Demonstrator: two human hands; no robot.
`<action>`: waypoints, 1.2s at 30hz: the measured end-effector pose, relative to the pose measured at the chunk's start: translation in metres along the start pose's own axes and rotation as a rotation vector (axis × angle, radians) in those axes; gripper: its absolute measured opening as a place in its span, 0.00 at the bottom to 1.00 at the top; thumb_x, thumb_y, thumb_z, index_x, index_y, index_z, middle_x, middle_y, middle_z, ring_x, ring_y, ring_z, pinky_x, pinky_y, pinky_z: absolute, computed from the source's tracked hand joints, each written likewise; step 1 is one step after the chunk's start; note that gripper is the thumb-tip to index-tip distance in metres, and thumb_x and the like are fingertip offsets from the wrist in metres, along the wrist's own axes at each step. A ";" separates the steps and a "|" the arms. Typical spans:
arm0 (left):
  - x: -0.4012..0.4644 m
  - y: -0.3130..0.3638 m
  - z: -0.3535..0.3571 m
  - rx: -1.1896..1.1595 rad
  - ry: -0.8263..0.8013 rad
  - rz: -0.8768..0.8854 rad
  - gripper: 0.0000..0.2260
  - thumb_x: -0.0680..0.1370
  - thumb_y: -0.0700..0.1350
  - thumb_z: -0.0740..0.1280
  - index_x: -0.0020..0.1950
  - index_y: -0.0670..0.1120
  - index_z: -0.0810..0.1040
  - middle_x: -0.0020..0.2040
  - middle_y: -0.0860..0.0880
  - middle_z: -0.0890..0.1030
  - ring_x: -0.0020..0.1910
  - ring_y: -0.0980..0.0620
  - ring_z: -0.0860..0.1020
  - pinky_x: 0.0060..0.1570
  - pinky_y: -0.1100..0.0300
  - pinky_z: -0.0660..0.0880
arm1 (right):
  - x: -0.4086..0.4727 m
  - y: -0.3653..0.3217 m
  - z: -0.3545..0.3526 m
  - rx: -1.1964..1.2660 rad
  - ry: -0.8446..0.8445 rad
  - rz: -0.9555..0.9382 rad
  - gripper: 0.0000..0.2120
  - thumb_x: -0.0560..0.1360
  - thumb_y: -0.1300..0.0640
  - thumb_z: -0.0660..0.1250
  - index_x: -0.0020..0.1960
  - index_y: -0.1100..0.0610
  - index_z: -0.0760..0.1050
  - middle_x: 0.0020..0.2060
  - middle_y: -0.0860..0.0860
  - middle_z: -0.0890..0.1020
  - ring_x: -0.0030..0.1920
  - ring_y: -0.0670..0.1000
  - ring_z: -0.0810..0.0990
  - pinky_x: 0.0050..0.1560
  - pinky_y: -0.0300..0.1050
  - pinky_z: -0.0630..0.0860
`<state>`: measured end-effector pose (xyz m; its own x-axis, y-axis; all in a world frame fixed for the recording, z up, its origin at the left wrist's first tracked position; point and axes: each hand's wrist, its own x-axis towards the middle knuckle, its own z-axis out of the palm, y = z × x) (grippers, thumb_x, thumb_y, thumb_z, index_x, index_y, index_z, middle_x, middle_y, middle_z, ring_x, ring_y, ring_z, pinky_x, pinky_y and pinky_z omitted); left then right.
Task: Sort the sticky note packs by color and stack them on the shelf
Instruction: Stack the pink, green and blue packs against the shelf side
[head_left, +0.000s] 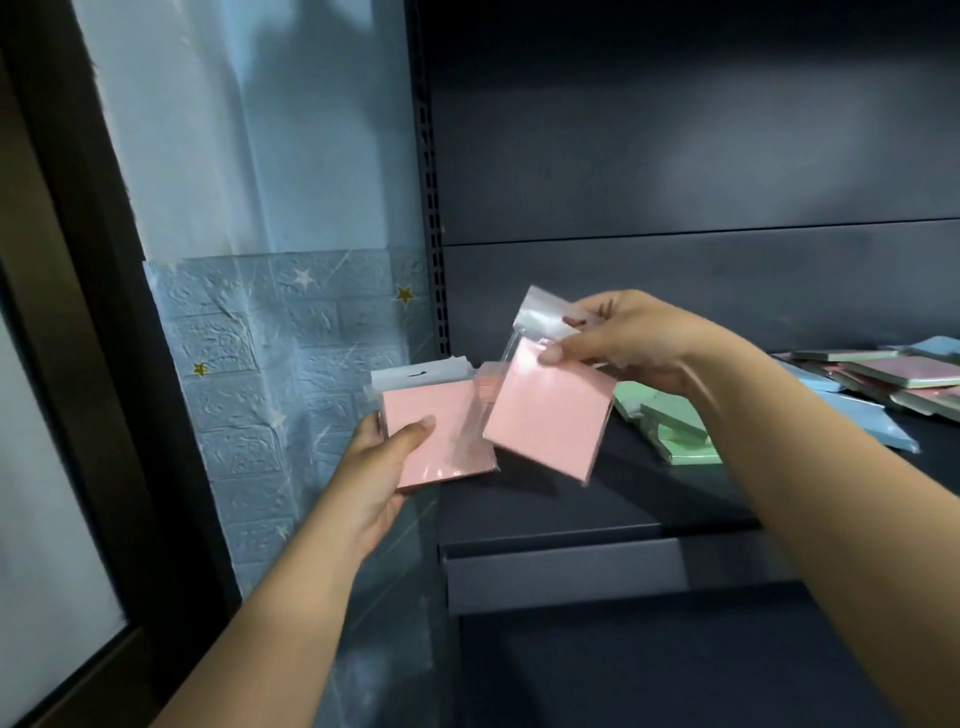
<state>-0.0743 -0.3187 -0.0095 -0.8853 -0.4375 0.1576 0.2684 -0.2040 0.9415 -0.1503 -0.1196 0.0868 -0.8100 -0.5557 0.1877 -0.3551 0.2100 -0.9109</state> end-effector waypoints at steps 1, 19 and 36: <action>0.000 0.000 0.001 0.023 0.001 0.012 0.14 0.77 0.38 0.64 0.62 0.44 0.69 0.51 0.46 0.79 0.45 0.51 0.77 0.43 0.57 0.76 | -0.001 -0.002 0.005 -0.057 -0.034 -0.005 0.08 0.66 0.66 0.75 0.38 0.57 0.77 0.32 0.50 0.83 0.35 0.50 0.81 0.40 0.41 0.76; -0.013 -0.015 0.009 0.358 -0.118 0.337 0.25 0.70 0.40 0.73 0.57 0.51 0.61 0.50 0.58 0.73 0.49 0.64 0.73 0.55 0.61 0.71 | -0.002 0.022 0.063 0.455 -0.080 0.009 0.24 0.73 0.54 0.68 0.67 0.57 0.68 0.59 0.54 0.77 0.54 0.52 0.78 0.47 0.43 0.76; -0.009 -0.017 0.017 0.424 -0.214 0.282 0.40 0.61 0.54 0.72 0.69 0.44 0.63 0.59 0.51 0.76 0.57 0.56 0.76 0.60 0.58 0.71 | -0.002 0.037 0.079 0.334 0.043 0.026 0.24 0.78 0.45 0.60 0.64 0.62 0.72 0.55 0.59 0.81 0.56 0.59 0.79 0.60 0.54 0.75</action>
<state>-0.0774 -0.2965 -0.0215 -0.8705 -0.2272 0.4366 0.3693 0.2849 0.8846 -0.1248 -0.1741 0.0234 -0.8381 -0.5176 0.1721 -0.1676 -0.0559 -0.9843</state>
